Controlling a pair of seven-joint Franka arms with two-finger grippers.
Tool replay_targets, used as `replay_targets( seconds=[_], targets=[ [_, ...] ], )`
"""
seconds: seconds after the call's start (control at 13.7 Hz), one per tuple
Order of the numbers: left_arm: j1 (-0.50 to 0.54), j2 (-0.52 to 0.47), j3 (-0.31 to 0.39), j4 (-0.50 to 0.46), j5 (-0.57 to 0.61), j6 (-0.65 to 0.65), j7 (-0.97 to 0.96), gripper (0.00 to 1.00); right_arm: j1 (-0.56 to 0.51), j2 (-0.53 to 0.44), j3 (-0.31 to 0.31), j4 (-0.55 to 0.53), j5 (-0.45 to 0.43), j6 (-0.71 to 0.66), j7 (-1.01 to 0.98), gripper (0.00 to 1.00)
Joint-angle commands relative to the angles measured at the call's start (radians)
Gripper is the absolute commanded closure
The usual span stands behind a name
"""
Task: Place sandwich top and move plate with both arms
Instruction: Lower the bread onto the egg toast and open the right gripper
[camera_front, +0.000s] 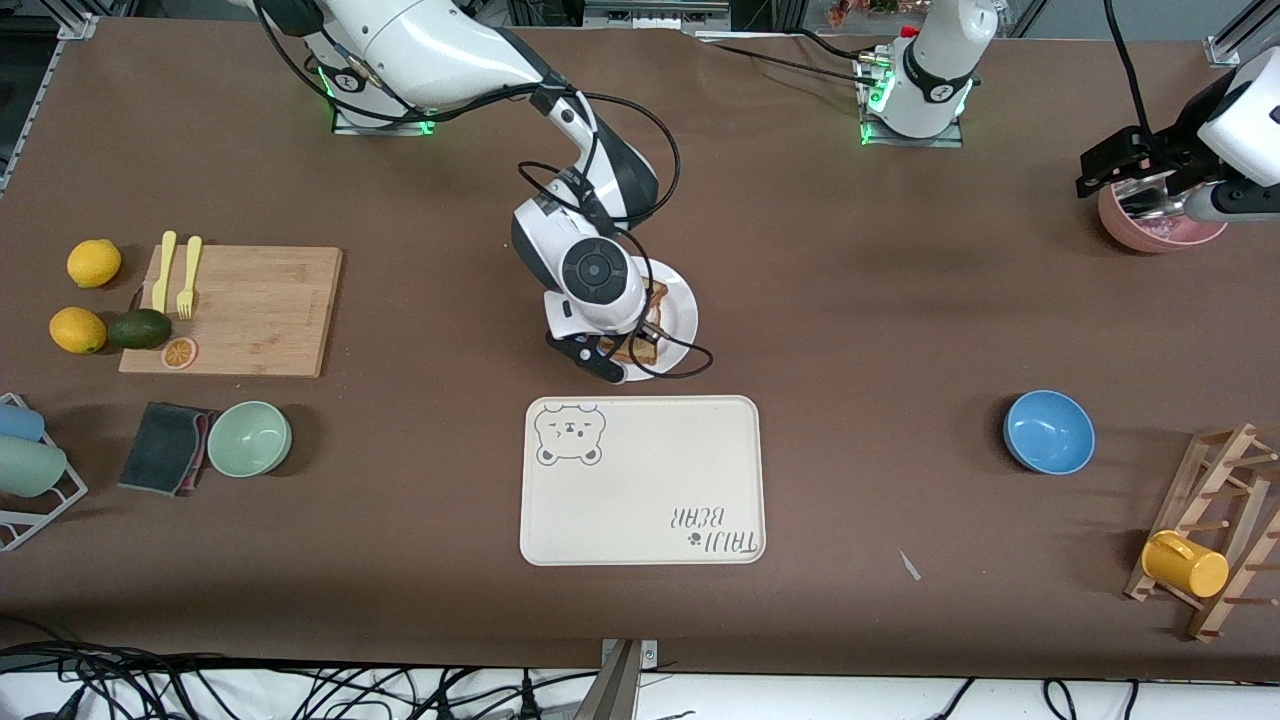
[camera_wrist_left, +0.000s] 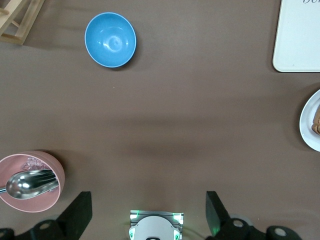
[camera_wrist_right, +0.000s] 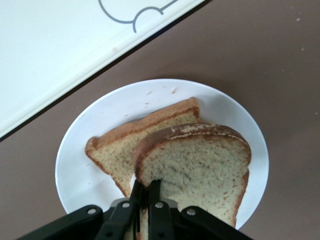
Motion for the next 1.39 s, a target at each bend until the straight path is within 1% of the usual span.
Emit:
replay_targets(
  seconds=[0.0, 0.07, 0.22, 0.29, 0.37, 0.51, 0.66, 0.88, 1.17, 1.24, 1.32],
  targets=[
    [0.006, -0.003, -0.007, 0.002, 0.018, -0.008, 0.006, 0.0, 0.009, 0.015, -0.01, 0.036, 0.009, -0.001, 0.002, 0.31],
    [0.006, -0.001, -0.007, 0.002, 0.018, -0.005, 0.006, 0.0, 0.011, 0.015, -0.011, 0.036, 0.006, 0.017, 0.004, 0.18],
    [0.006, 0.0, -0.007, 0.001, 0.017, 0.001, 0.006, 0.0, 0.008, 0.009, -0.017, 0.039, 0.004, 0.02, -0.002, 0.09],
    [0.006, 0.0, -0.007, -0.002, 0.017, 0.008, 0.006, 0.0, -0.001, 0.0, -0.02, 0.04, -0.002, 0.019, -0.016, 0.09],
    [0.006, 0.0, -0.007, -0.005, 0.017, 0.017, 0.006, 0.0, -0.013, -0.014, -0.033, 0.04, -0.01, 0.009, -0.044, 0.06],
    [0.006, 0.003, -0.007, -0.008, 0.017, 0.031, 0.006, 0.0, -0.038, -0.049, -0.039, 0.04, -0.014, 0.002, -0.129, 0.05],
    [0.006, 0.005, -0.007, -0.011, 0.017, 0.043, 0.006, 0.0, -0.06, -0.097, -0.071, 0.039, -0.016, -0.043, -0.246, 0.03],
    [0.006, 0.019, -0.008, -0.016, 0.017, 0.07, 0.008, 0.0, -0.064, -0.155, -0.17, 0.039, -0.008, -0.115, -0.496, 0.03],
    [0.006, 0.022, -0.008, -0.073, 0.017, 0.155, 0.008, 0.0, -0.064, -0.236, -0.322, 0.037, 0.006, -0.254, -0.807, 0.02],
    [0.004, 0.022, -0.008, -0.092, 0.015, 0.184, 0.008, 0.0, -0.078, -0.262, -0.344, 0.033, 0.007, -0.276, -0.884, 0.02],
    [0.004, 0.023, -0.008, -0.111, 0.015, 0.211, 0.008, 0.0, -0.128, -0.275, -0.341, 0.028, 0.009, -0.291, -0.954, 0.02]
  ],
)
